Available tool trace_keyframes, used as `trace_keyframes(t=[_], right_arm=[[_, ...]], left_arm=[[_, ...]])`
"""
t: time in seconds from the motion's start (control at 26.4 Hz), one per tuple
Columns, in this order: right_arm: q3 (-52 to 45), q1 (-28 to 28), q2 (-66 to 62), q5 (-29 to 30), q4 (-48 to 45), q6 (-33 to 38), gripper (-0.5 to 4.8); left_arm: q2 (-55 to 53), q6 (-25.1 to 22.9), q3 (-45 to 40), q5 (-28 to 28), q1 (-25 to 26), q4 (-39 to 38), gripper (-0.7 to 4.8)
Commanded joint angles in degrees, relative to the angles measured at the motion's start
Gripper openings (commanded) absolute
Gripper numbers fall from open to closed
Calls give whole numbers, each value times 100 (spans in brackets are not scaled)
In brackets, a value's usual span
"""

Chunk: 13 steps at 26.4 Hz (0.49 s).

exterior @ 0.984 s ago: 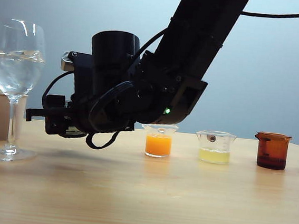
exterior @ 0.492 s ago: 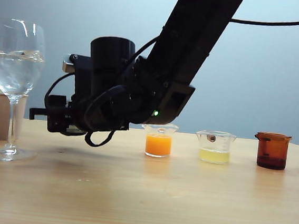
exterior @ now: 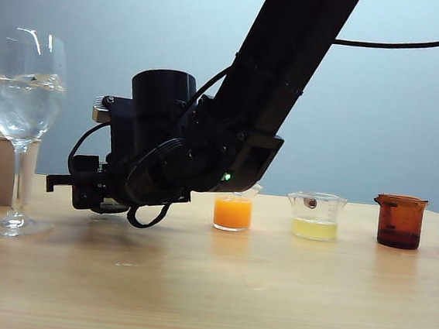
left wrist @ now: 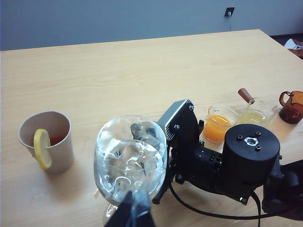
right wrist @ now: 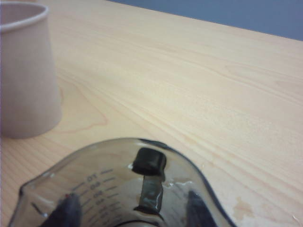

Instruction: Pick up the first measuring cup from the left, pour the coconut rum inside into the goblet, and finally put the measuring cup back in its original place.

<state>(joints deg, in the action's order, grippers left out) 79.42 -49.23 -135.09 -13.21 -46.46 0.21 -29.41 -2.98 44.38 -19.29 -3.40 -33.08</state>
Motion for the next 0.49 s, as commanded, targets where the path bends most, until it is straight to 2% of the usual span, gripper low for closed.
trace_keyframes(t=[0.04,0.3,0.42,0.49], right_arm=[[11,-7,39,26,-2,26,99],[11,-17,39,26,0,26,288],[11,-37,39,28,17,26,342],[11,-44,39,28,44,26,359]], left_arm=[[7,0,59,-2,-2,55,-5],[7,0,59,-2,-2,52,-5],[7,0,59,-2,-2,55,-5],[7,0,59,-2,-2,55,-5]])
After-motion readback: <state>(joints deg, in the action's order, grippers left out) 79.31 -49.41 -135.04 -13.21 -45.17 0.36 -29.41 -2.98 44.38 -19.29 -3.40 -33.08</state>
